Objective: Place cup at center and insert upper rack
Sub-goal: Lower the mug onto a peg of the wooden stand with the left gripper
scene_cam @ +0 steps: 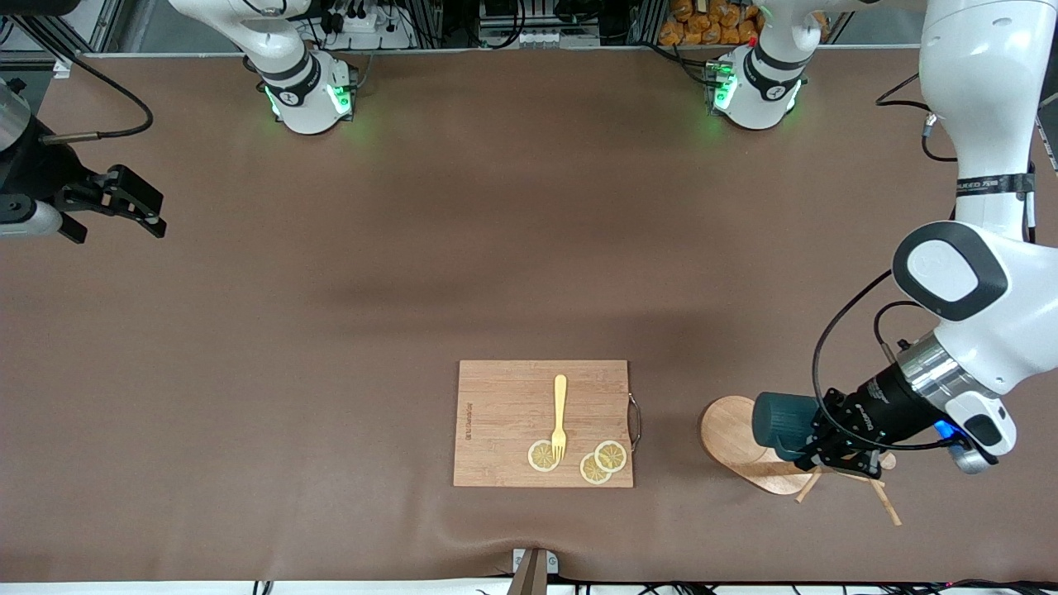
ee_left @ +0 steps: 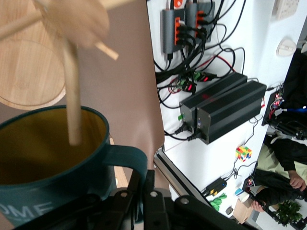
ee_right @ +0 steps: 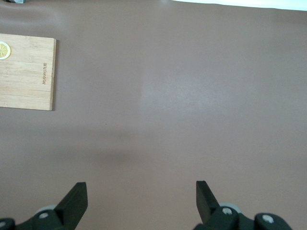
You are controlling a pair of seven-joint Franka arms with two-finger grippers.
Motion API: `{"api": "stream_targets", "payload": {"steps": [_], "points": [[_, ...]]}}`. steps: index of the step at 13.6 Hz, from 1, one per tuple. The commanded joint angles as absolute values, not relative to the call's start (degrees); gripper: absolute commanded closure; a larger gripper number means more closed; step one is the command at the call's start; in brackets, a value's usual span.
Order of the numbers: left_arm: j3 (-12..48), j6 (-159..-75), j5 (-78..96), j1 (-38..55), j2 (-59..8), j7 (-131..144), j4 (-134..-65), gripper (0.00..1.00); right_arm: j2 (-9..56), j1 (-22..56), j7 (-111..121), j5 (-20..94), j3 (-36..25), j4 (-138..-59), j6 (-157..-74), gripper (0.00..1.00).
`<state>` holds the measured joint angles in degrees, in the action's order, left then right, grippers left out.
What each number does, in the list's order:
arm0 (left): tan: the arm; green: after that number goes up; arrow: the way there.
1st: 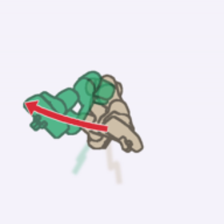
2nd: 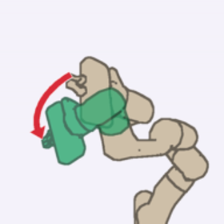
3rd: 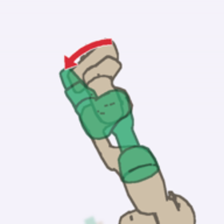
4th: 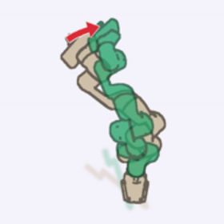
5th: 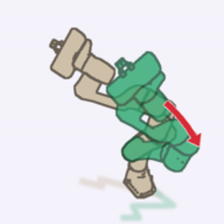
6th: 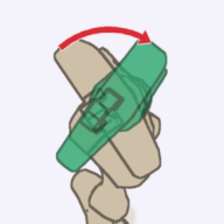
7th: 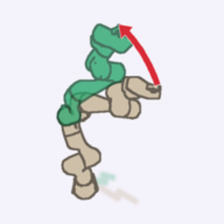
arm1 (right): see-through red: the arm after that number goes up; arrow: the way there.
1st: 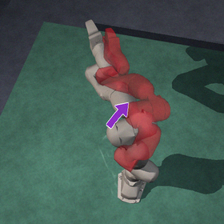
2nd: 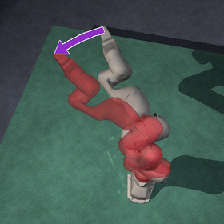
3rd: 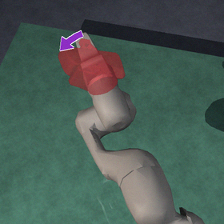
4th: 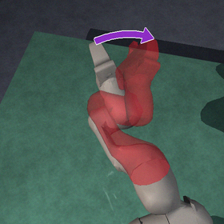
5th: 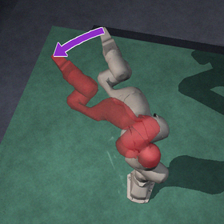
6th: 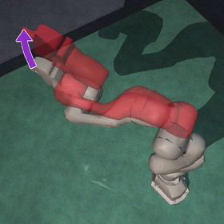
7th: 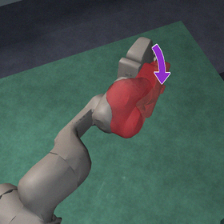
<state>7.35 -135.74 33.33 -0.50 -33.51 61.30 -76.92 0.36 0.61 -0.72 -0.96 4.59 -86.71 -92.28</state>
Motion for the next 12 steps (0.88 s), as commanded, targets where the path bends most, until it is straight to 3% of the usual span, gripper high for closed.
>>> {"api": "stream_targets", "payload": {"steps": [1,12], "points": [[7.6,-135.2,34.6,-1.0,-33.8,60.0,-77.0,1.00,0.7,1.3,-0.6,-1.7,4.2,-85.7,-91.4,0.00],[7.1,-135.3,34.5,-2.8,-35.0,58.4,-77.0,1.00,0.7,1.4,-0.6,-1.8,4.2,-85.7,-91.4,0.00]]}}
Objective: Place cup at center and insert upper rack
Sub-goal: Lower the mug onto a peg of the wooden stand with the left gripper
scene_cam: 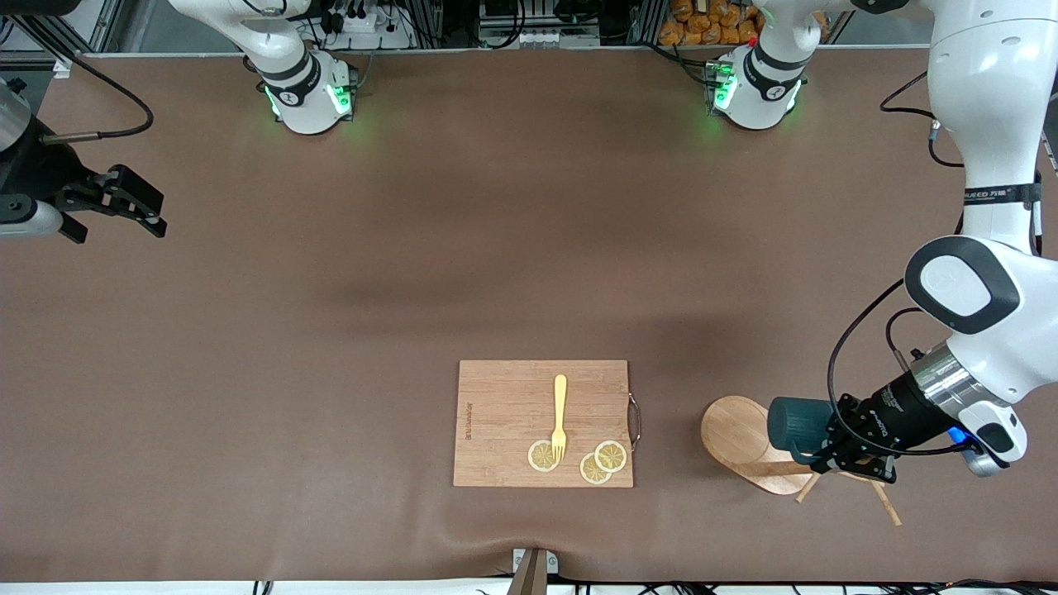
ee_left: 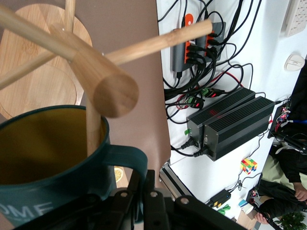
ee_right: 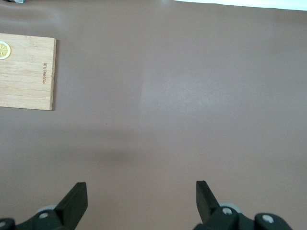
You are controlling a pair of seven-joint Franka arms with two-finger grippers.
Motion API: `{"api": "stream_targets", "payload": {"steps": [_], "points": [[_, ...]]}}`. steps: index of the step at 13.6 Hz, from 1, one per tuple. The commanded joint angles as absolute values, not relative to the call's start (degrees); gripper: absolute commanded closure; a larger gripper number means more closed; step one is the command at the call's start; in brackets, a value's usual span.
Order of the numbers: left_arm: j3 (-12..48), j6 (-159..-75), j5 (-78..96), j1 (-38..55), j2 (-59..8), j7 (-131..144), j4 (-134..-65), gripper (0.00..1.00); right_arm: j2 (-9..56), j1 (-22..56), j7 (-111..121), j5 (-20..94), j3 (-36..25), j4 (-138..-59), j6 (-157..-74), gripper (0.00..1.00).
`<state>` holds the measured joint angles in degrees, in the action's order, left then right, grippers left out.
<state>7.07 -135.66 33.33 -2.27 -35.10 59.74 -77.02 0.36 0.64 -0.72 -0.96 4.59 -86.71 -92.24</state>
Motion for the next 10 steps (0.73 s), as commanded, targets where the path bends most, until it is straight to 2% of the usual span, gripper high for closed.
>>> {"api": "stream_targets", "payload": {"steps": [1,10], "points": [[7.1,-135.4,34.5,-2.8,-35.2,58.3,-76.9,1.00,0.7,1.4,-0.6,-1.8,4.2,-85.8,-91.4,0.00],[7.1,-135.6,34.5,-3.5,-35.6,53.4,-76.8,1.00,0.7,1.4,-0.6,-1.7,4.2,-85.8,-91.4,0.00]]}}
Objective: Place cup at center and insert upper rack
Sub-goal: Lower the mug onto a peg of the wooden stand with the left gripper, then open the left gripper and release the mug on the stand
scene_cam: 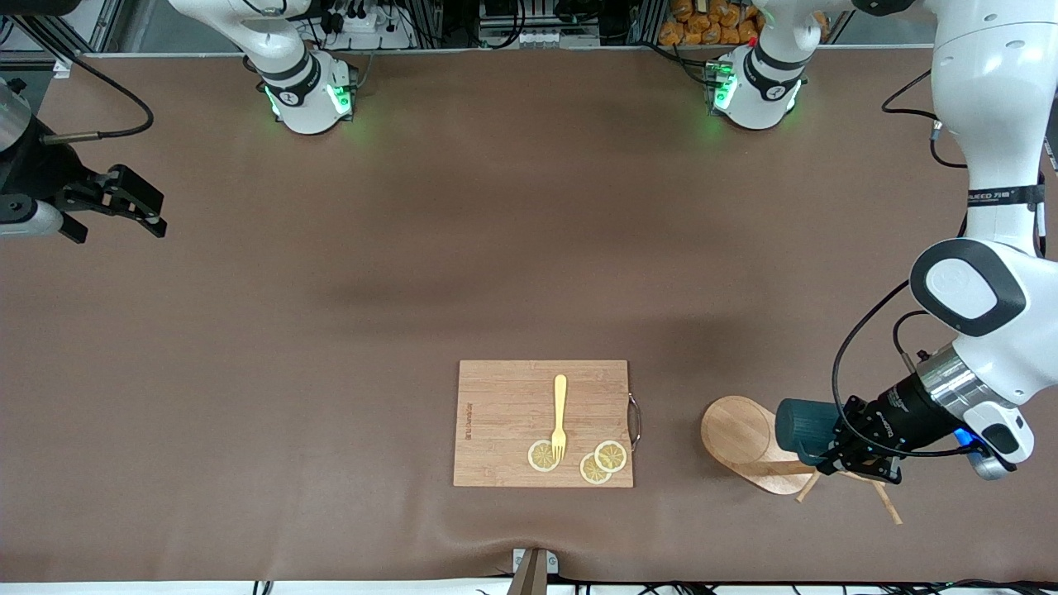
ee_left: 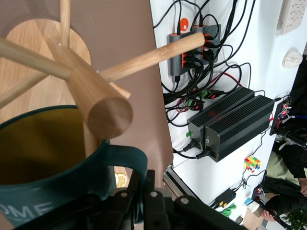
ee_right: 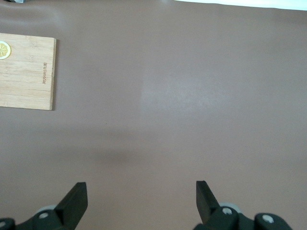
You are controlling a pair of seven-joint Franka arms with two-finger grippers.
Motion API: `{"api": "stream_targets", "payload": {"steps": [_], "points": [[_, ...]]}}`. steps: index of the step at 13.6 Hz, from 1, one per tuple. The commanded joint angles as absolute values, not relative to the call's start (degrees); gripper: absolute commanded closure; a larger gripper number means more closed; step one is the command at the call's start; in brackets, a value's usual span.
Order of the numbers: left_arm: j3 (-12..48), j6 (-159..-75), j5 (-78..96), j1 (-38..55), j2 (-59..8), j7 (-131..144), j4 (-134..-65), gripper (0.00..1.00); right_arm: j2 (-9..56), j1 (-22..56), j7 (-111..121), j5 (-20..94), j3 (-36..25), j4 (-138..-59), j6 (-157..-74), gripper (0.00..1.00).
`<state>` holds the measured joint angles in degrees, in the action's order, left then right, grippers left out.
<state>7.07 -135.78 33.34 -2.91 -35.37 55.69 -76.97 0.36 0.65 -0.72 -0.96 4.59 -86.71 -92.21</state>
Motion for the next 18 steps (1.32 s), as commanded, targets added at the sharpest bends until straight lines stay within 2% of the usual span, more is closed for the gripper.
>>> {"api": "stream_targets", "payload": {"steps": [1,6,7,8,9,18], "points": [[7.1,-135.6,34.5,-3.8,-35.7,53.3,-76.8,1.00,0.7,1.4,-0.6,-1.8,4.2,-85.7,-91.4,0.00],[7.1,-135.6,34.5,-3.9,-35.8,53.3,-76.8,1.00,0.7,1.3,-0.6,-1.8,4.2,-85.8,-91.4,0.00],[7.1,-135.6,34.7,-4.0,-35.9,53.3,-76.8,0.83,0.7,1.4,-0.6,-1.8,4.2,-85.8,-91.4,0.00],[7.1,-135.6,34.9,-4.0,-35.9,53.4,-76.8,0.38,0.7,1.4,-0.6,-1.7,4.2,-85.8,-91.4,0.00],[7.1,-135.6,34.8,-4.0,-35.9,53.3,-76.8,0.00,0.7,1.4,-0.6,-1.7,4.2,-85.8,-91.4,0.00],[7.0,-135.6,34.2,-4.3,-34.2,53.3,-76.7,0.00,0.7,1.3,-0.6,-1.7,4.2,-85.8,-91.4,0.00]]}}
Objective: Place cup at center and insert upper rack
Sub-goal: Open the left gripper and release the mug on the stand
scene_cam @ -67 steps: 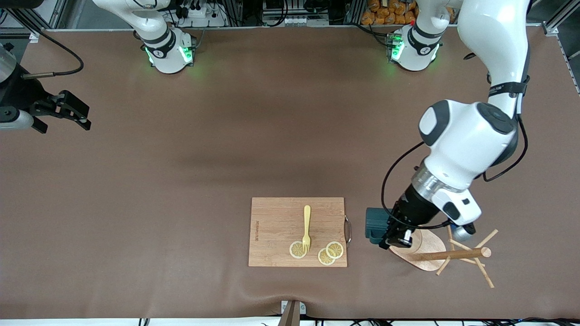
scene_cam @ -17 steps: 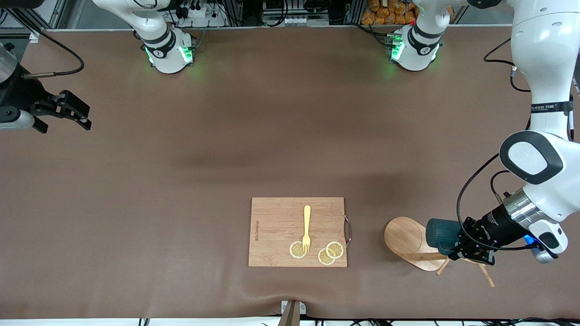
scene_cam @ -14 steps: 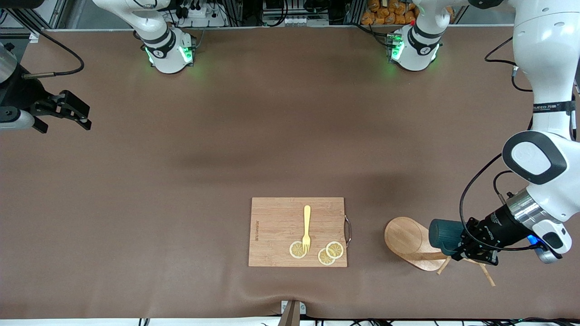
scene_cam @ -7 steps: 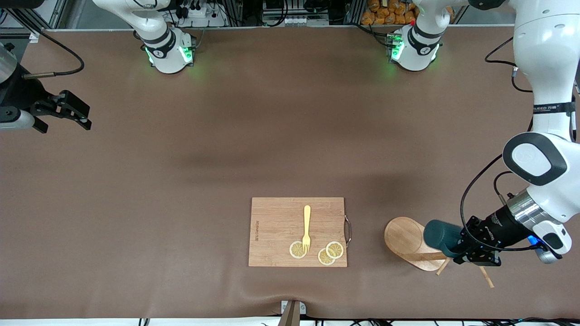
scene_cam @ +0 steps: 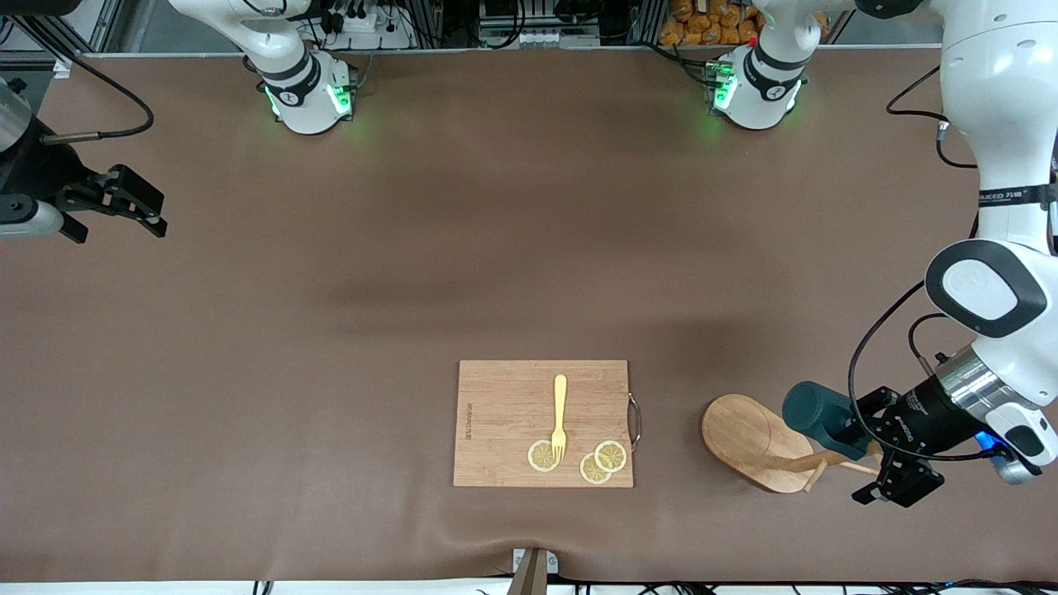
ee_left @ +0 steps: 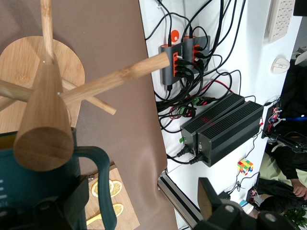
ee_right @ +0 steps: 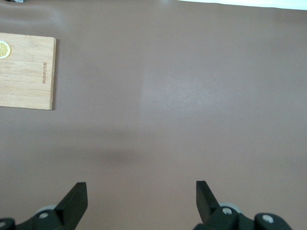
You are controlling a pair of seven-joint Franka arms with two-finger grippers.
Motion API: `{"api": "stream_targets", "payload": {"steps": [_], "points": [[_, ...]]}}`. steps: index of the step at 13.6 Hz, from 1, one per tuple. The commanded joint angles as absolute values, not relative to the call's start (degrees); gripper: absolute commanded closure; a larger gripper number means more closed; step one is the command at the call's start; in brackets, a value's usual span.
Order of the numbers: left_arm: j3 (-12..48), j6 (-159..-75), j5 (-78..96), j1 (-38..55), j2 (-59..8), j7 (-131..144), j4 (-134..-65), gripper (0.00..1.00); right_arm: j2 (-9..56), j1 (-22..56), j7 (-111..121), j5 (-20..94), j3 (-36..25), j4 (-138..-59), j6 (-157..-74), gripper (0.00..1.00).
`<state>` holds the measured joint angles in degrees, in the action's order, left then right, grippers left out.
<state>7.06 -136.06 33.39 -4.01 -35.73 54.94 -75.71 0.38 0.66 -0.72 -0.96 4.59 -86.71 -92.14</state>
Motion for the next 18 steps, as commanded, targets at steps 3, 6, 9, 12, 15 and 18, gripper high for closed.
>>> {"api": "stream_targets", "payload": {"steps": [3,6,9,12,15,18], "points": [[7.1,-135.6,34.2,-4.2,-33.4,53.6,-76.6,0.00,0.7,1.3,-0.6,-1.7,4.2,-85.8,-91.4,0.00],[7.0,-135.6,34.2,-4.0,-33.0,53.6,-76.6,0.00,0.7,1.3,-0.6,-1.7,4.2,-85.8,-91.4,0.00],[7.0,-135.6,32.2,-4.0,-31.9,53.4,-76.7,0.00,0.7,1.4,-0.6,-1.7,4.2,-85.8,-91.4,0.00],[7.6,-134.6,24.5,-3.9,-29.8,53.9,-77.3,0.00,0.7,1.3,-0.6,-1.7,4.2,-86.0,-91.4,0.00],[7.6,-128.9,18.9,-3.9,-27.0,53.6,-77.6,0.00,0.7,1.3,-0.6,-1.7,4.2,-86.0,-91.4,0.00],[7.8,-121.8,13.2,-3.7,-23.7,52.9,-78.5,0.00,0.7,1.2,-0.5,-1.7,4.2,-86.0,-91.4,0.00]]}}
